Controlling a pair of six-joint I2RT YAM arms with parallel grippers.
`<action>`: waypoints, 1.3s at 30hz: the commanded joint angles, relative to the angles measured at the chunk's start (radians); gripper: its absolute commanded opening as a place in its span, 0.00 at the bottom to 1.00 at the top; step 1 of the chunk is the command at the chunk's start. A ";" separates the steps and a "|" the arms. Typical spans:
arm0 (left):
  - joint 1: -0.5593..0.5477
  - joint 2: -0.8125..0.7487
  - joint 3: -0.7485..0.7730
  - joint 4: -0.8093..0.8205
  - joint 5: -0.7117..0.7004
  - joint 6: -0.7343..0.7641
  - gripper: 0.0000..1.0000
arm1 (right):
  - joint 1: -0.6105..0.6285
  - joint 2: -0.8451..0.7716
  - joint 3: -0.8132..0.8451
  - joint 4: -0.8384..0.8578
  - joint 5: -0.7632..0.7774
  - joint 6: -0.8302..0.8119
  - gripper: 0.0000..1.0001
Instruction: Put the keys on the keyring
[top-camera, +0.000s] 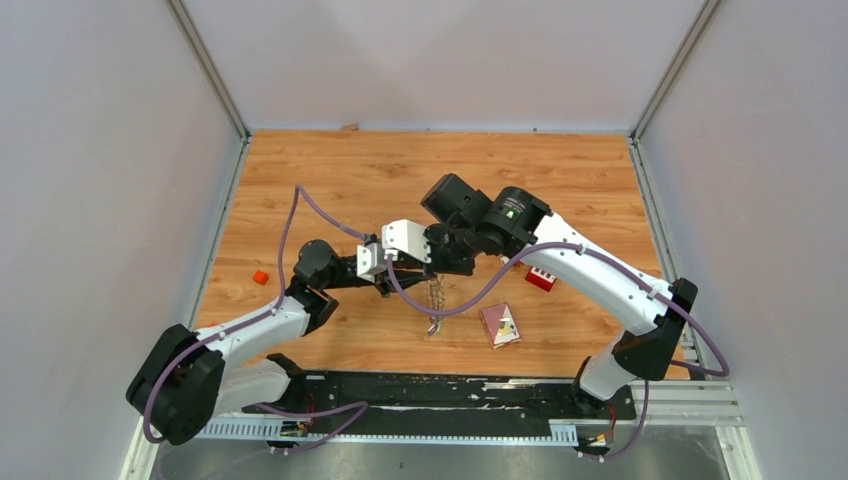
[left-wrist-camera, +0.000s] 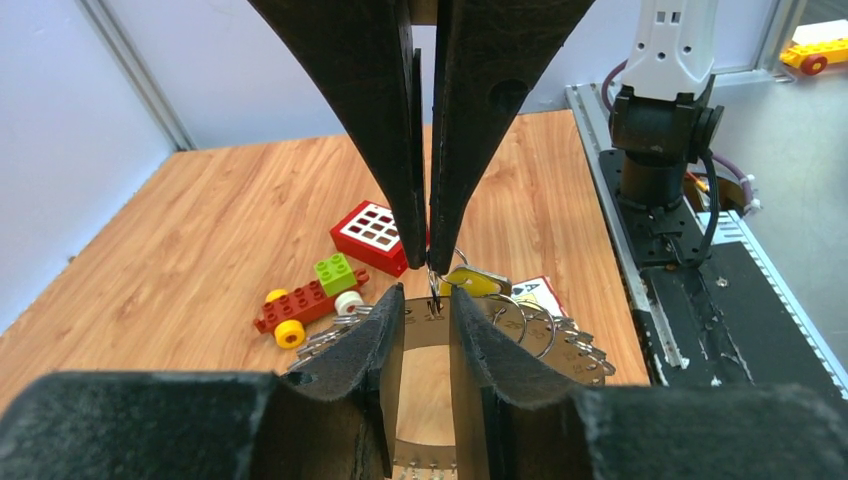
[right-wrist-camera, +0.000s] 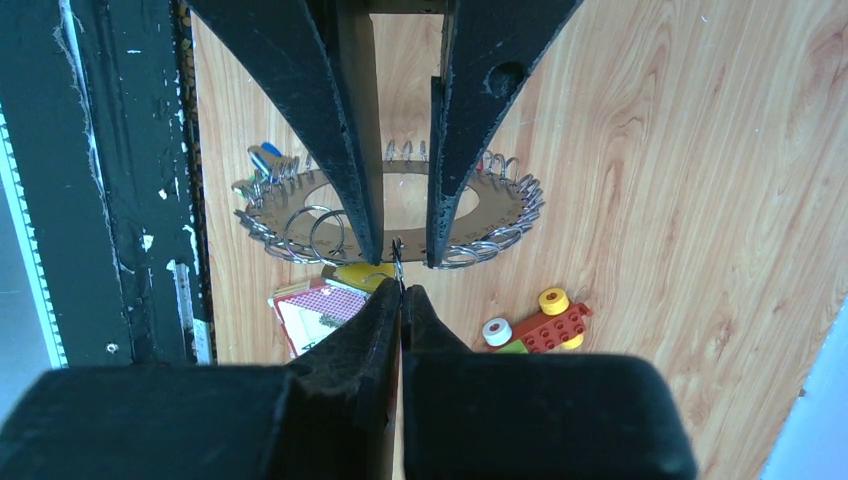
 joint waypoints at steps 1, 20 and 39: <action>-0.005 0.005 0.025 0.040 -0.010 -0.016 0.29 | 0.005 -0.026 0.032 0.057 -0.015 0.021 0.00; -0.005 -0.002 0.028 0.032 -0.031 -0.041 0.00 | 0.005 -0.027 0.012 0.075 -0.033 0.022 0.00; -0.003 -0.081 0.009 0.121 -0.038 -0.154 0.00 | -0.257 -0.315 -0.261 0.324 -0.473 0.058 0.49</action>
